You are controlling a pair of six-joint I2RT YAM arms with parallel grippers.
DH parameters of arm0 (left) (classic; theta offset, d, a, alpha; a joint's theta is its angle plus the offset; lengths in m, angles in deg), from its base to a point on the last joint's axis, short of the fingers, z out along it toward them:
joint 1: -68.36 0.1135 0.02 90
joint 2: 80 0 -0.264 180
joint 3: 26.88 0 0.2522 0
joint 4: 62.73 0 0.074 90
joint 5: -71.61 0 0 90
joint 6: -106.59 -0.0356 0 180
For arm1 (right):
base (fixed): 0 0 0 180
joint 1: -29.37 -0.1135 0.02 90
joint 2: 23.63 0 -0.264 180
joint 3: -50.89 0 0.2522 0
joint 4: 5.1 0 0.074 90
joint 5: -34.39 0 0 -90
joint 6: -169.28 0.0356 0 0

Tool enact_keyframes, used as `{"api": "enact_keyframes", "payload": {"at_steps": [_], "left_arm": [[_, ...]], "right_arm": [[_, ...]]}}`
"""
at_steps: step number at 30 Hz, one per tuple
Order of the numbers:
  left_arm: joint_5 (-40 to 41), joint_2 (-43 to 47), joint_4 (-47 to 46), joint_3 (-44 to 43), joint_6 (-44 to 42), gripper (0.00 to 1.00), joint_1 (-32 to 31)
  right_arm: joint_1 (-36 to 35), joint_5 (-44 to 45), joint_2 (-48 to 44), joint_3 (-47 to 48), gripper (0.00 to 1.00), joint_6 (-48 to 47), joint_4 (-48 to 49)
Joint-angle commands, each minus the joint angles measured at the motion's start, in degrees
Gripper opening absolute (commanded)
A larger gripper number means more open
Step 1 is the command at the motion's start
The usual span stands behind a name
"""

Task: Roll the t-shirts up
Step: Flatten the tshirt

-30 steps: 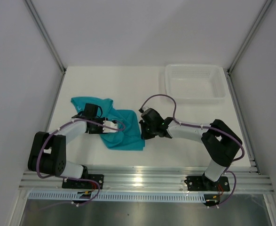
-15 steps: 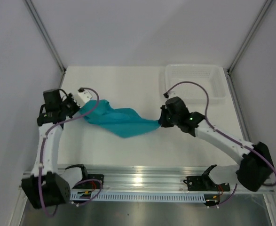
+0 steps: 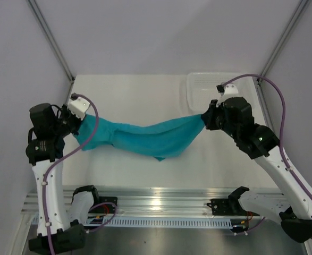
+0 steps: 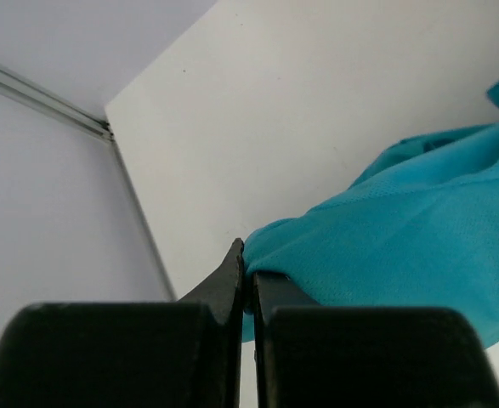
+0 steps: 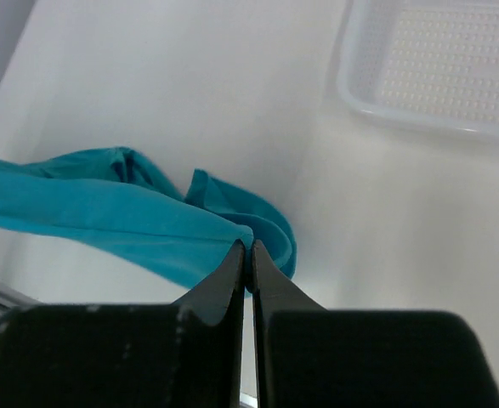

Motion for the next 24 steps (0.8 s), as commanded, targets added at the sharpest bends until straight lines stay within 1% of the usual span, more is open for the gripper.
{"api": "enact_keyframes", "payload": {"at_steps": [1,2,3,4,5,6,7,8,9,11,12,14,15,16,17,18,19,20,21,23,24], "left_arm": [[0.28,-6.38,-7.75,-3.73,9.38,0.01,0.87],[0.71,-8.41,-9.53,-4.44,12.17,0.01,0.87],[0.89,-10.69,-10.59,-7.06,13.16,0.01,0.79],[1.76,-15.76,-12.51,-10.65,16.04,0.01,0.79],[2.64,-18.34,-13.31,-14.52,17.55,0.01,0.79],[3.7,-22.89,-14.71,-20.56,20.08,0.01,0.7],[4.66,-24.85,-15.69,-20.62,21.15,0.01,0.79],[5.46,-26.43,-16.48,-24.36,22.21,0.01,0.79],[6.16,-28.1,-16.92,-26.31,23.09,0.01,0.87],[8.18,-31.88,-16.67,-34.64,25.55,0.01,0.79],[8.97,-32.77,-16.66,-36.33,26.17,0.01,0.87],[10.2,-33.57,-17.27,-40.55,26.53,0.01,0.87],[10.56,-33.48,-17.45,-40.92,26.44,0.01,0.87],[10.74,-33.31,-17.71,-41.27,26.0,0.01,0.87],[10.65,-33.13,-17.8,-41.01,25.56,0.01,0.96],[10.65,-32.69,-18.15,-40.66,24.95,0.01,1.05],[10.74,-32.52,-18.16,-40.05,23.81,0.01,1.05],[10.56,-32.34,-18.16,-39.0,23.28,0.01,1.05],[10.39,-31.99,-18.24,-38.29,21.97,0.01,1.14],[9.16,-31.2,-18.59,-33.91,19.86,0.01,1.14],[9.42,-29.8,-20.6,-32.5,18.28,0.01,1.14]], "right_arm": [[5.27,-1.53,6.22,3.89,0.0,-6.58,1.08],[7.29,-2.67,11.38,7.38,0.0,-7.37,3.1],[9.4,-4.68,14.48,10.12,0.0,-7.99,3.64],[12.55,-5.4,17.73,13.36,0.0,-9.13,4.08],[13.72,-5.58,24.28,20.71,0.0,-9.66,4.52],[15.29,-4.97,30.88,29.74,0.0,-10.27,4.09],[15.83,-4.79,30.94,29.83,0.0,-10.63,3.47],[16.27,-4.45,37.12,40.27,0.0,-10.98,2.51],[16.8,-4.09,40.14,46.21,0.0,-10.98,1.46],[17.76,-4.88,45.68,57.9,0.0,-10.81,-2.15],[18.03,-5.14,50.49,68.48,0.0,-10.63,-3.11],[18.65,-5.67,53.52,75.94,0.0,-10.46,-3.74],[18.65,-5.93,53.79,77.71,0.0,-10.46,-2.87],[18.65,-6.72,53.1,76.6,0.0,-10.63,0.36],[18.65,-7.51,51.96,74.59,0.0,-10.98,2.31],[18.65,-8.3,49.16,69.52,0.0,-11.33,4.07],[18.65,-8.83,47.83,66.86,0.0,-11.42,7.39],[18.65,-9.1,46.6,64.31,0.0,-11.68,8.73],[18.56,-9.1,45.46,60.37,0.0,-12.82,9.87],[18.56,-10.06,43.6,57.53,0.0,-13.88,9.27],[18.65,-11.02,42.99,55.95,0.0,-14.06,8.14]]}}
